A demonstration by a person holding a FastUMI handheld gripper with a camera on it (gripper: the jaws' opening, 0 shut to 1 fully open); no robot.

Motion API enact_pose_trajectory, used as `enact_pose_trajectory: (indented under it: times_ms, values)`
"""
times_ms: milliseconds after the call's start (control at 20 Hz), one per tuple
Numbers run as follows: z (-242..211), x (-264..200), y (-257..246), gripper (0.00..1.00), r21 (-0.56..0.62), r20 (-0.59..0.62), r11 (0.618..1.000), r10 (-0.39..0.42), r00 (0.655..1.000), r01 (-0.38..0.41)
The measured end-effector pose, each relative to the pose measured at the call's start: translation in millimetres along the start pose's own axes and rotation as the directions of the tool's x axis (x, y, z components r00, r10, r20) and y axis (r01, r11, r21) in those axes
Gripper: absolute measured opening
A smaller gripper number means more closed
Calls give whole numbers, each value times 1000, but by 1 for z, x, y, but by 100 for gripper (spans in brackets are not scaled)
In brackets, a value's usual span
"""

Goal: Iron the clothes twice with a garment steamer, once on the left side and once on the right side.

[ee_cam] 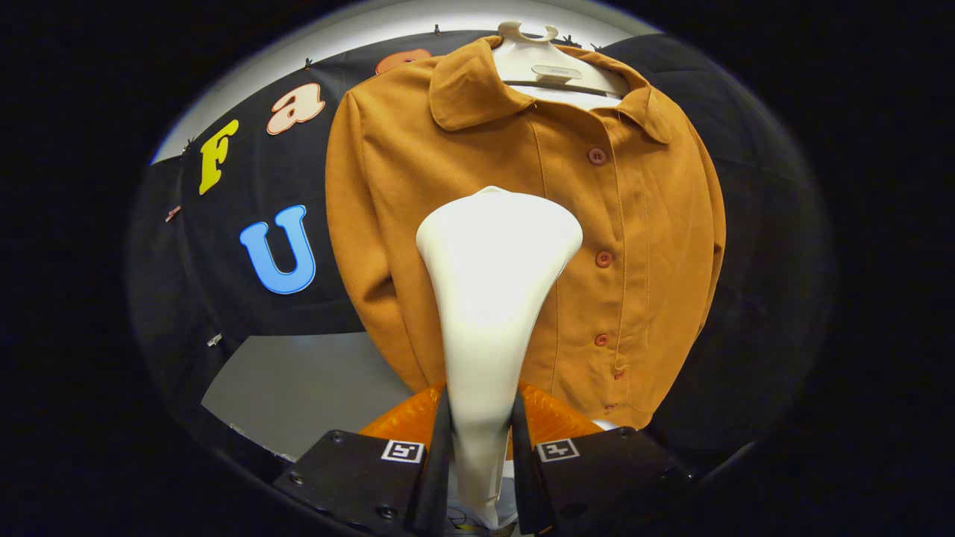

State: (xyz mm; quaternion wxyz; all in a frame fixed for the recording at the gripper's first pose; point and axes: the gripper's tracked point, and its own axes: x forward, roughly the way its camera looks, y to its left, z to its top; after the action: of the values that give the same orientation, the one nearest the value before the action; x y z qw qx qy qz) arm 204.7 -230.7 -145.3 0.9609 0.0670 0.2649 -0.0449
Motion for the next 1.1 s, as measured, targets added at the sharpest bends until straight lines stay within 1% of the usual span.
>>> enact_pose_trajectory:
  times_ms: [200,350,600,900,1000,1100]
  values:
    - [-31,15,-7,40,14,-71,1000,4,997,-3]
    - [-56,21,-16,40,20,-127,1000,-11,992,14]
    - [-115,33,-30,40,6,-244,1000,-26,969,29]
    - [-178,25,-46,40,35,-376,997,-55,925,73]
    - [-188,17,-52,40,41,-391,996,-57,918,79]
    - [-185,7,-59,40,52,-383,994,-69,921,96]
